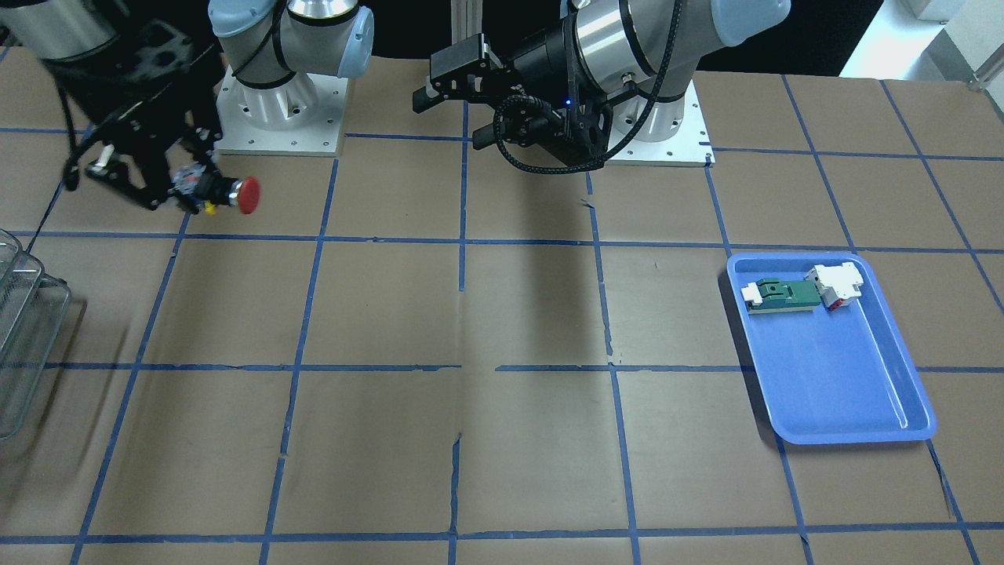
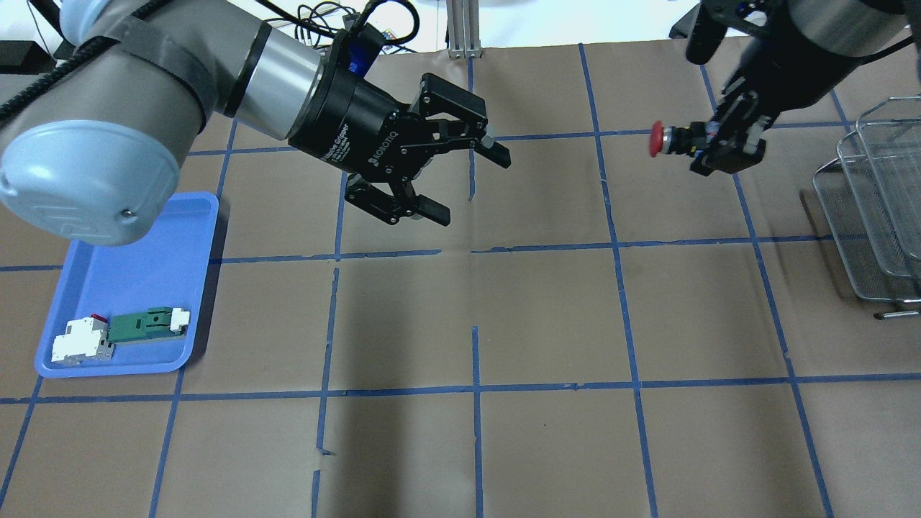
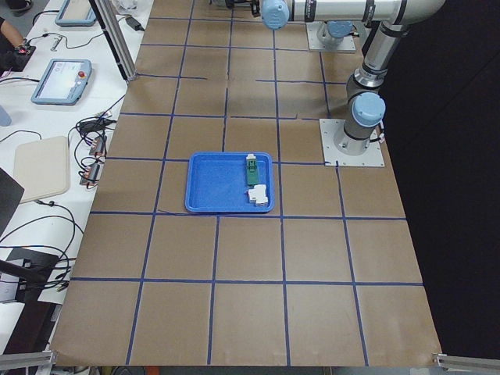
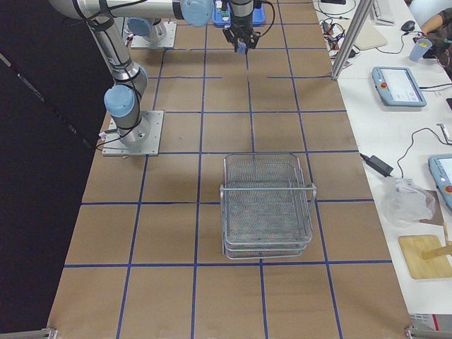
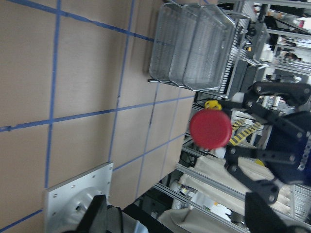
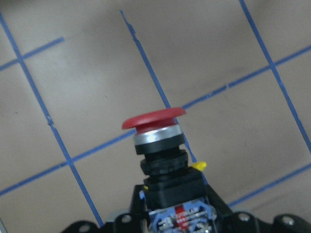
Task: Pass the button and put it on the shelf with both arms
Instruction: 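Open the left gripper and pull back while the right gripper carries the button away, then lower the button into the wire mesh basket with the right gripper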
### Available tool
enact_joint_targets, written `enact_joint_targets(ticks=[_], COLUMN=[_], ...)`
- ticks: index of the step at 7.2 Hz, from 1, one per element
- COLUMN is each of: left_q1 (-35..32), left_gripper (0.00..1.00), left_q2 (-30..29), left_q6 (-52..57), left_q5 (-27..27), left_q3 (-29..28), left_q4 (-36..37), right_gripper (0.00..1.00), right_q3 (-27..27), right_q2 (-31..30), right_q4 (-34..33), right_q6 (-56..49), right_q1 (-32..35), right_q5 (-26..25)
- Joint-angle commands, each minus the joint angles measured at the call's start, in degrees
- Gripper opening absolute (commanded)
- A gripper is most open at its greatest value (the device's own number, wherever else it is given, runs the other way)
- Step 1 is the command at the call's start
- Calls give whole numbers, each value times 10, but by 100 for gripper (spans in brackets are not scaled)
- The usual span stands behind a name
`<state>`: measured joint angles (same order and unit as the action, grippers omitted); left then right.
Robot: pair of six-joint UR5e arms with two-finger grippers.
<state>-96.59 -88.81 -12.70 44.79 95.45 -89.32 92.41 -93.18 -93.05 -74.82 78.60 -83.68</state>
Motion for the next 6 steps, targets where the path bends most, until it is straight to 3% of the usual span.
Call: enact_joint_targets(ticks=[1, 2, 3, 5, 6], left_q1=[-27, -38, -38, -34, -27], left_gripper=[100, 100, 100, 100, 100], left_q2=[9, 18, 26, 24, 26], left_q6=[9, 31, 63, 64, 65], left_q5=[213, 306, 371, 463, 464], left_q3=[-23, -23, -25, -27, -29], left_q4=[-23, -26, -24, -16, -16], right_gripper=[0, 0, 0, 0, 0], right_q3=[-4, -7, -7, -8, -4], right_q2=[38, 64, 87, 146, 157], right_q4=[-68, -103, -140, -179, -182], right_q6=[-89, -146, -214, -251, -267], right_q1=[-129, -177, -228, -287, -306], right_q5=[-35, -83, -86, -60, -54])
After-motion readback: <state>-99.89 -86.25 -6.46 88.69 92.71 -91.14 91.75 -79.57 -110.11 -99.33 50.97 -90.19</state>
